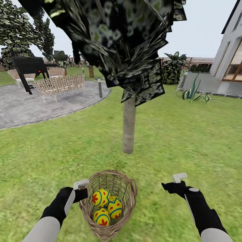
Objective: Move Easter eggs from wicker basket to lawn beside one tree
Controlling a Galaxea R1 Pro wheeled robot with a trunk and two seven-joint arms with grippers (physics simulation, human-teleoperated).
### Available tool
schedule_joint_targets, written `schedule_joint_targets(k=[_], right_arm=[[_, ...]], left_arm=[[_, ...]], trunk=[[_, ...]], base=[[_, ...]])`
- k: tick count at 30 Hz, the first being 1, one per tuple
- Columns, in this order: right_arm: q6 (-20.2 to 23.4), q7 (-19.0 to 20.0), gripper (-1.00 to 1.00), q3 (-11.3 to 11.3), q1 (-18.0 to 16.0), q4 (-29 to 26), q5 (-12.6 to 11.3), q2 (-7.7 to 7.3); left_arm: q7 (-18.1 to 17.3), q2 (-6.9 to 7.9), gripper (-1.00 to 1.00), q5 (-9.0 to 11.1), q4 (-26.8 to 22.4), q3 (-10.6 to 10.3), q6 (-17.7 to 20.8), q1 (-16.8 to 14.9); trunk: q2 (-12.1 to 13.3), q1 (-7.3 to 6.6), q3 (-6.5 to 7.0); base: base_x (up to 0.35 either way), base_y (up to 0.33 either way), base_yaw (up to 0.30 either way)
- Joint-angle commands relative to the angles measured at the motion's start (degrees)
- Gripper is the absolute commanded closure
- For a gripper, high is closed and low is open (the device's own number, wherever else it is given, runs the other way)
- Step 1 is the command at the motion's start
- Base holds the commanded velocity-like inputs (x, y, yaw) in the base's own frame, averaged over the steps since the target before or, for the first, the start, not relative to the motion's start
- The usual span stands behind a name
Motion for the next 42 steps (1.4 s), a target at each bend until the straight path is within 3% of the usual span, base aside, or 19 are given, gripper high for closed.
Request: schedule_joint_targets(k=[1, 32, 42], right_arm=[[0.00, 0.00, -1.00, 0.00, 0.00, 0.00, 0.00, 0.02], [0.09, -0.44, -1.00, 0.09, 0.00, 0.09, 0.04, 0.04], [0.09, -0.82, -1.00, 0.09, 0.00, 0.17, 0.14, 0.06]], left_arm=[[0.01, 0.00, 1.00, 0.44, -0.01, 0.00, 0.02, -0.03], [0.02, -0.01, 1.00, 0.44, -0.06, 0.00, 0.00, -0.04], [0.01, -0.03, 1.00, 0.44, 0.00, -0.01, 0.00, -0.01]], trunk=[[0.00, 0.00, 0.00], [0.00, 0.00, 0.00], [0.00, 0.00, -0.29]], base=[[0.319, -0.095, 0.000], [0.319, -0.092, 0.001], [0.319, -0.082, 0.258]])
